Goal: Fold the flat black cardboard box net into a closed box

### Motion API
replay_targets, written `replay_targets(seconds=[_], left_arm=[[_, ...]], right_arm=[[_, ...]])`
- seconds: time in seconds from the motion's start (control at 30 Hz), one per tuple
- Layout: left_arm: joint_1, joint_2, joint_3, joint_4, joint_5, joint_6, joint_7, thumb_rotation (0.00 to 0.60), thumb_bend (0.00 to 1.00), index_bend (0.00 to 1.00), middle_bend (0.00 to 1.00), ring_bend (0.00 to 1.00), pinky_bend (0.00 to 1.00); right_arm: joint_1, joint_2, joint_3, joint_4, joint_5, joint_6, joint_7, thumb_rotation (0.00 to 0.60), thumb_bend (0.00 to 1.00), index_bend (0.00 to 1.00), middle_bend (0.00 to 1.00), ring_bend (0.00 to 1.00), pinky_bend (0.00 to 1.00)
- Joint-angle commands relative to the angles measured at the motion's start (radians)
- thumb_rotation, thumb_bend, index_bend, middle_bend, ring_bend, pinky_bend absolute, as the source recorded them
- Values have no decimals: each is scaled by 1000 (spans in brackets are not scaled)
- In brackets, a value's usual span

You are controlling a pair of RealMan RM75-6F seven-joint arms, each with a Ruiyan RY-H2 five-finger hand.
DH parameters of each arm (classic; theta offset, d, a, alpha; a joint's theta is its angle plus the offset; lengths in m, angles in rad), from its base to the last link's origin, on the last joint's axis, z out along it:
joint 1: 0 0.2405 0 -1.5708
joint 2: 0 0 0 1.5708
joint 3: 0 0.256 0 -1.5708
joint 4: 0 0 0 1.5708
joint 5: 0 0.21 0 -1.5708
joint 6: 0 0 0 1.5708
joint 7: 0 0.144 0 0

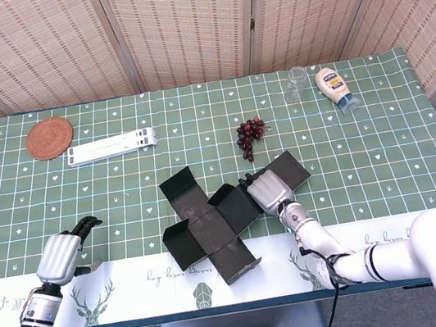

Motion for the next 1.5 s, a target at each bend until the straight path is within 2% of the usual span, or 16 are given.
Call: replay_targets(seconds=[0.03,0.37,0.5,0.83,1.0,1.17,1.5], left_arm=[[-10,-28,7,34,16,10,-19,600,102,187,199,608,559],[-64,-147,43,169,74,-8,-91,600,101,4,94,624,586],[-85,-212,42,209,74,-15,-129,600,102,0,70,625,588],[-118,-355,-4,266,26,-5,-216,600,102,0,52,628,591],[-120,-373,-26,223,-16,-12,-298,600,101,0,52,628,597],[-111,-352,-25,141,-47,-34,-388,600,102,22,52,628,607],[-135,-292,-37,51,-115,-166,-593,600,102,56,52,640,627]], right_arm=[[-1,0,2,0,-6,0,5,600,439,147,225,744,991],[-6,-9,12,6,-25,6,17,600,440,147,231,747,991],[-8,-13,19,7,-35,7,26,600,440,147,231,747,991],[4,-19,34,7,-54,6,17,600,442,147,232,747,991],[30,-24,54,21,-55,-12,6,600,443,147,235,749,991],[64,-29,67,35,-47,-40,-16,600,444,147,238,750,991],[125,-34,53,55,-61,-87,-60,600,446,147,238,750,991]])
